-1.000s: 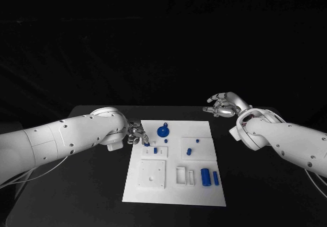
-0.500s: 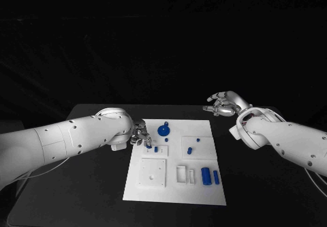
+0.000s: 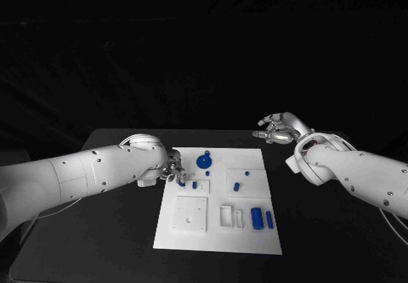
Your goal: Assemble the parts on the task board
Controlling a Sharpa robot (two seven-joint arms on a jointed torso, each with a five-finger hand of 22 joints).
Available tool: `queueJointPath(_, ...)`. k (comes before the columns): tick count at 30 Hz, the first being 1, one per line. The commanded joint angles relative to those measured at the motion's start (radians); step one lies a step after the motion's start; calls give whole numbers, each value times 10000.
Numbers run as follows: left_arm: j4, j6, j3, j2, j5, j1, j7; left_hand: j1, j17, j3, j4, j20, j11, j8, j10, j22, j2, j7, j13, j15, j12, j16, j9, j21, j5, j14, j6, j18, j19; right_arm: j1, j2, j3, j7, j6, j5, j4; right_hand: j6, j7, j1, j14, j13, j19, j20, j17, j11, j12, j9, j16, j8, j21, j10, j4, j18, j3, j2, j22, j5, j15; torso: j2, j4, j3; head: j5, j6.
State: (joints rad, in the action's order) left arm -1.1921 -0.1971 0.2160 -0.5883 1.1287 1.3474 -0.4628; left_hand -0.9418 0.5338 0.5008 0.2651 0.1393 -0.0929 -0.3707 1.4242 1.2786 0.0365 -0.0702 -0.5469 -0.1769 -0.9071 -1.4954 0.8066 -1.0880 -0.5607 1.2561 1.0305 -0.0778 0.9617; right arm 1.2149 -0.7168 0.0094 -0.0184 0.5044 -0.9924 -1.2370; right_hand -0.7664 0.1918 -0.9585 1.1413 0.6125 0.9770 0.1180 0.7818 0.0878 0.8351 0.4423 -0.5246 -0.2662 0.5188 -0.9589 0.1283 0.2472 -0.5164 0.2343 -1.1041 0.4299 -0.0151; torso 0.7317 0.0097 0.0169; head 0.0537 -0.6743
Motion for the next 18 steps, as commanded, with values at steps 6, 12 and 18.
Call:
queueJointPath(6,102,-232,41,87,191,-33,89,-46,14,341,285,1213,5,1,43,15,89,504,16,-186,-47,-39,148,-52,-1060,72,548,96,60,-5,12,2,-109,-54,-15,-13,-79,22,35,40,-16,-1,-5,16,-37,62,-17,41,-35,-71,265,23,146,39,-74,-17,54,9,-3,2,-2,-6,-33)
queueJointPath(12,157,-246,45,146,191,-65,132,-45,14,343,284,1212,5,4,41,15,89,504,20,-186,-51,-38,154,-52,-1060,71,547,96,60,-5,23,2,-112,-59,-15,-12,-78,22,35,41,-19,-1,-5,20,-36,64,-18,44,-35,-73,266,22,146,39,-74,-19,53,9,-5,7,4,-9,-41)
queueJointPath(18,217,-229,47,210,192,-120,174,-41,14,346,281,1212,5,10,39,16,91,504,25,-186,-57,-37,162,-51,-1056,69,545,97,62,-5,25,2,-113,-61,-15,-5,-78,22,37,43,-22,0,-4,24,-36,66,-19,48,-36,-75,266,20,146,39,-76,-20,53,9,-5,-4,2,-5,-44)
